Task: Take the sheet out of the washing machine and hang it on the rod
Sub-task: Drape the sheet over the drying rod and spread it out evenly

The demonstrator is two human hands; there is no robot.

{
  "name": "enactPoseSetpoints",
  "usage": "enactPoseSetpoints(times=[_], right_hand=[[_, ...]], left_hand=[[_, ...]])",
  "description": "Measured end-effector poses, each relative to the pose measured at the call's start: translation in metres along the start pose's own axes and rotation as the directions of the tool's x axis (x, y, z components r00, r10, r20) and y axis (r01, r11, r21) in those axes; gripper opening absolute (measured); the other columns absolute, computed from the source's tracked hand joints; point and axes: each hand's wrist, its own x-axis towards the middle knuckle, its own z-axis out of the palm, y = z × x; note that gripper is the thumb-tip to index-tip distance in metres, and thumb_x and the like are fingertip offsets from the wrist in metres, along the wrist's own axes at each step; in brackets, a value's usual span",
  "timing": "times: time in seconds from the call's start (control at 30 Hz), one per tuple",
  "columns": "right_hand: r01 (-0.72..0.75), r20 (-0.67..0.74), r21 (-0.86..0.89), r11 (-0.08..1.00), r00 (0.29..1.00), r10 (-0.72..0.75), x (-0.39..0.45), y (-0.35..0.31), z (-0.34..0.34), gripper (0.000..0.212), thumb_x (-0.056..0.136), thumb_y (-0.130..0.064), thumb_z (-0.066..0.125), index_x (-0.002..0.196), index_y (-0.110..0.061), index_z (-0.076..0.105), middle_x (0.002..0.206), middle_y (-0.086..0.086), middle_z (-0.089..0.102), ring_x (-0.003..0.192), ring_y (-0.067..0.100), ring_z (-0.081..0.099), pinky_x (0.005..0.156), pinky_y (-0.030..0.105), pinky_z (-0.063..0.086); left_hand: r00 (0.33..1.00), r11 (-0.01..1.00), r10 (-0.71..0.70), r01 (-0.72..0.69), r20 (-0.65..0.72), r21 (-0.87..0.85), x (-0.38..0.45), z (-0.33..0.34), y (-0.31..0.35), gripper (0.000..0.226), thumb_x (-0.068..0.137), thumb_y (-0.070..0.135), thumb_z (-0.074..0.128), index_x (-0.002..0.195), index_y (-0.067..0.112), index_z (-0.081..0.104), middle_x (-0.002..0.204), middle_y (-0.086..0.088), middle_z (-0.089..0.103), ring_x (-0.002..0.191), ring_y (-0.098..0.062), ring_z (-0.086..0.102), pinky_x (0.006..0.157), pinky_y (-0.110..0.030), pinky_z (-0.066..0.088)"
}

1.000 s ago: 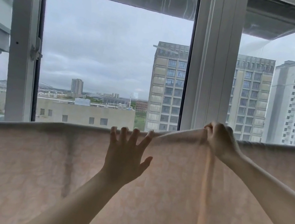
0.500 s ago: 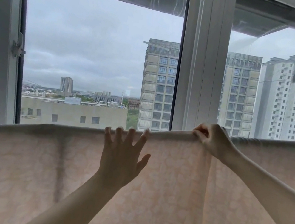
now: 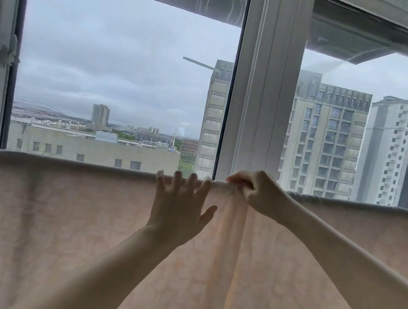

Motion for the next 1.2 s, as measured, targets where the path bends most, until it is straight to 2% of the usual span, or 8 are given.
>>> enactPoseSetpoints(times=[0.27, 0.4, 0.53, 0.73, 0.83, 0.97, 1.1, 1.2], right_hand=[[0.111, -0.169, -0.058, 0.992, 0.978, -0.12, 0.008, 0.027, 0.004, 0.013, 0.089, -0.009, 0.063, 0.098, -0.005, 0.073, 0.093, 0.007, 0.073, 0.083, 0.014, 0.065, 0.086, 0.027, 0.053], [0.041, -0.359, 0.033, 0.999, 0.933, -0.026, 0.008, 0.042, -0.017, 0.013, 0.092, -0.008, 0.06, 0.096, -0.004, 0.071, 0.092, 0.009, 0.072, 0.08, 0.013, 0.06, 0.079, 0.022, 0.047], [-0.004, -0.182, -0.088, 0.996, 0.983, -0.013, -0.002, 0.064, -0.012, 0.011, 0.096, -0.025, 0.05, 0.096, -0.022, 0.06, 0.09, -0.001, 0.067, 0.084, 0.018, 0.062, 0.078, 0.036, 0.051], [-0.002, -0.018, 0.007, 1.0, 1.0, 0.002, -0.011, 0.081, -0.037, 0.015, 0.096, -0.013, 0.052, 0.101, -0.012, 0.066, 0.091, 0.005, 0.068, 0.083, 0.021, 0.065, 0.072, 0.025, 0.052], [0.078, -0.073, -0.07, 0.995, 0.994, -0.083, -0.013, 0.086, -0.034, 0.012, 0.093, -0.01, 0.057, 0.099, -0.009, 0.068, 0.092, 0.003, 0.069, 0.082, 0.013, 0.062, 0.074, 0.015, 0.047], [0.031, -0.249, -0.113, 0.993, 0.967, -0.059, -0.008, 0.097, -0.053, 0.014, 0.095, -0.013, 0.054, 0.095, -0.006, 0.066, 0.089, 0.009, 0.069, 0.08, 0.018, 0.062, 0.078, 0.031, 0.051], [-0.011, -0.254, -0.091, 0.996, 0.967, -0.012, -0.024, 0.119, -0.063, 0.013, 0.095, -0.011, 0.054, 0.096, -0.005, 0.066, 0.087, 0.005, 0.065, 0.077, 0.012, 0.056, 0.063, 0.007, 0.037], [-0.002, -0.226, -0.091, 0.996, 0.974, -0.019, -0.031, 0.128, -0.055, 0.012, 0.095, -0.01, 0.054, 0.093, -0.009, 0.065, 0.083, 0.0, 0.063, 0.075, 0.009, 0.056, 0.06, 0.004, 0.037]], left_hand=[[0.999, 0.993, 0.033, -0.037, 0.03, 0.113, 0.001, 0.004, -0.01, 0.065, 0.083, 0.069, 0.036, 0.135, 0.031, 0.04, 0.115, -0.008, 0.059, 0.101, -0.037, 0.056, 0.088, -0.059, 0.042], [0.999, 0.993, 0.033, -0.036, 0.035, 0.109, 0.0, -0.002, -0.011, 0.066, 0.082, 0.067, 0.029, 0.138, 0.033, 0.037, 0.111, -0.007, 0.059, 0.096, -0.035, 0.055, 0.087, -0.057, 0.042], [0.999, 0.994, 0.01, -0.014, 0.037, 0.106, 0.001, -0.004, -0.002, 0.067, 0.081, 0.069, 0.031, 0.137, 0.032, 0.039, 0.113, -0.005, 0.059, 0.098, -0.034, 0.056, 0.088, -0.057, 0.042], [0.999, 0.994, -0.008, 0.004, 0.037, 0.114, -0.001, -0.002, -0.009, 0.068, 0.081, 0.07, 0.031, 0.135, 0.03, 0.04, 0.11, -0.006, 0.06, 0.095, -0.033, 0.057, 0.088, -0.057, 0.043], [0.998, 0.99, -0.022, 0.015, 0.053, 0.137, -0.001, 0.0, -0.007, 0.068, 0.081, 0.071, 0.034, 0.136, 0.03, 0.042, 0.112, -0.004, 0.059, 0.096, -0.032, 0.056, 0.09, -0.057, 0.04], [0.998, 0.991, -0.032, 0.025, 0.052, 0.131, -0.001, -0.003, -0.001, 0.067, 0.081, 0.07, 0.038, 0.135, 0.029, 0.043, 0.112, -0.005, 0.058, 0.097, -0.033, 0.055, 0.092, -0.058, 0.039], [0.997, 0.991, -0.044, 0.035, 0.069, 0.128, -0.002, -0.005, -0.002, 0.065, 0.082, 0.068, 0.034, 0.132, 0.027, 0.043, 0.111, -0.006, 0.058, 0.098, -0.033, 0.055, 0.093, -0.058, 0.038], [0.993, 0.991, -0.086, 0.077, 0.084, 0.111, 0.006, -0.008, 0.014, 0.065, 0.082, 0.068, 0.032, 0.127, 0.023, 0.046, 0.109, -0.007, 0.059, 0.097, -0.035, 0.056, 0.094, -0.06, 0.039]])
